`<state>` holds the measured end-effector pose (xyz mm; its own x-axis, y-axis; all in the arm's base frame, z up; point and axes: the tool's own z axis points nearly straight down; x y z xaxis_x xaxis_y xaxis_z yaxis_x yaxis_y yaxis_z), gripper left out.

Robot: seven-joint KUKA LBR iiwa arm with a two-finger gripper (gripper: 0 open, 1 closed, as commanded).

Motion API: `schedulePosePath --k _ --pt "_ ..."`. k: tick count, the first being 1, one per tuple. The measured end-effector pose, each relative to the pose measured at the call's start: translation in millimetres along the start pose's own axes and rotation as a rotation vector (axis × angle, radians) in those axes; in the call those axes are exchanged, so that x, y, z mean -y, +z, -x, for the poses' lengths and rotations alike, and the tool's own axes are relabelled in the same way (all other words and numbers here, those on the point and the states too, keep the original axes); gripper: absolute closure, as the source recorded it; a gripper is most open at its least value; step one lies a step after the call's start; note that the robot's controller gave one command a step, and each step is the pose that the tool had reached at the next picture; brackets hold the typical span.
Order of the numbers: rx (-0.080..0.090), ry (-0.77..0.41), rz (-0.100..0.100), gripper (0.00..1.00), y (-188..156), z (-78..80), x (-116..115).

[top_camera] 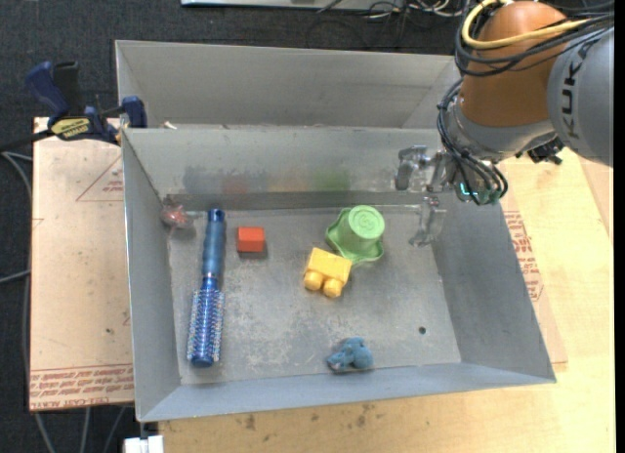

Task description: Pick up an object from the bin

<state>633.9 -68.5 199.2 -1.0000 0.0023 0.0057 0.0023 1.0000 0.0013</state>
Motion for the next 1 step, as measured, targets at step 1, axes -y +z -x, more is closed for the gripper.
schedulePosePath --k 1 --pt "0.002 0.363 0.002 0.00 39.5 -24.6 -57.0"
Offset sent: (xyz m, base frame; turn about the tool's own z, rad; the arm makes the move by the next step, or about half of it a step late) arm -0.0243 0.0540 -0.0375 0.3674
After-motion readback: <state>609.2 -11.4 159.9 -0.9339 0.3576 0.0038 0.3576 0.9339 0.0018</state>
